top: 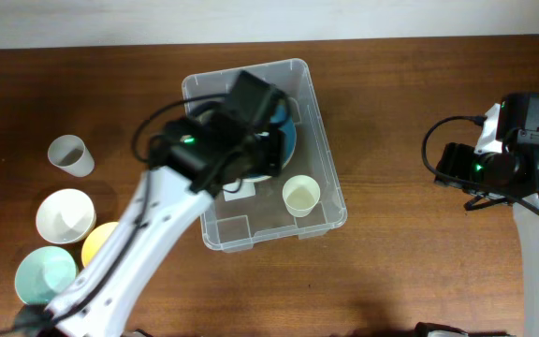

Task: Pack container
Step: 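Place the mint-green cup into the container beside the cream cup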

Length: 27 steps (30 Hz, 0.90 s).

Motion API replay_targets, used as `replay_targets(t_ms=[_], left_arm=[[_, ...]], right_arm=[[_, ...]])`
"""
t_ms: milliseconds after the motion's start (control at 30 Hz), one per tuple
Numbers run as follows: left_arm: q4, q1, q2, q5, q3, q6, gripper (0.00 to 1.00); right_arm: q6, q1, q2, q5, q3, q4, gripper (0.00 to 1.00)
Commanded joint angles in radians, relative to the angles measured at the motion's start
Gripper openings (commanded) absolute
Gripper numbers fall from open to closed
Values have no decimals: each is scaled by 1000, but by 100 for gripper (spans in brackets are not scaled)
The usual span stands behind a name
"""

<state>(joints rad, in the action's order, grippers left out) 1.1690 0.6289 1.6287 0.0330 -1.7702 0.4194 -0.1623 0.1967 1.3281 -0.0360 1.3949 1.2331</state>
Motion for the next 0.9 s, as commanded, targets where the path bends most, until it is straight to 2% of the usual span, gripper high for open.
replay_targets(t_ms=[0, 167, 533, 600, 700, 767, 867], left_arm=[[-21, 41, 103, -50, -3, 29, 0], [-55, 80, 217, -126, -3, 29, 1], [-80, 130, 317, -127, -3, 29, 3], [-79, 138, 326, -128, -3, 29, 18], [-77, 144, 326, -129, -3, 29, 51], [-74, 143, 325, -137, -4, 29, 58], [-49, 127, 323, -135, -16, 29, 59]], right_arm=[[-11, 7, -1, -6, -5, 2, 72], [-10, 7, -1, -6, -5, 2, 72], [-10, 7, -1, -6, -5, 2, 72], [-10, 7, -1, -6, -5, 2, 72], [-10, 7, -1, -6, -5, 2, 72], [-10, 7, -1, -6, -5, 2, 72], [-6, 7, -1, -6, -5, 3, 72]])
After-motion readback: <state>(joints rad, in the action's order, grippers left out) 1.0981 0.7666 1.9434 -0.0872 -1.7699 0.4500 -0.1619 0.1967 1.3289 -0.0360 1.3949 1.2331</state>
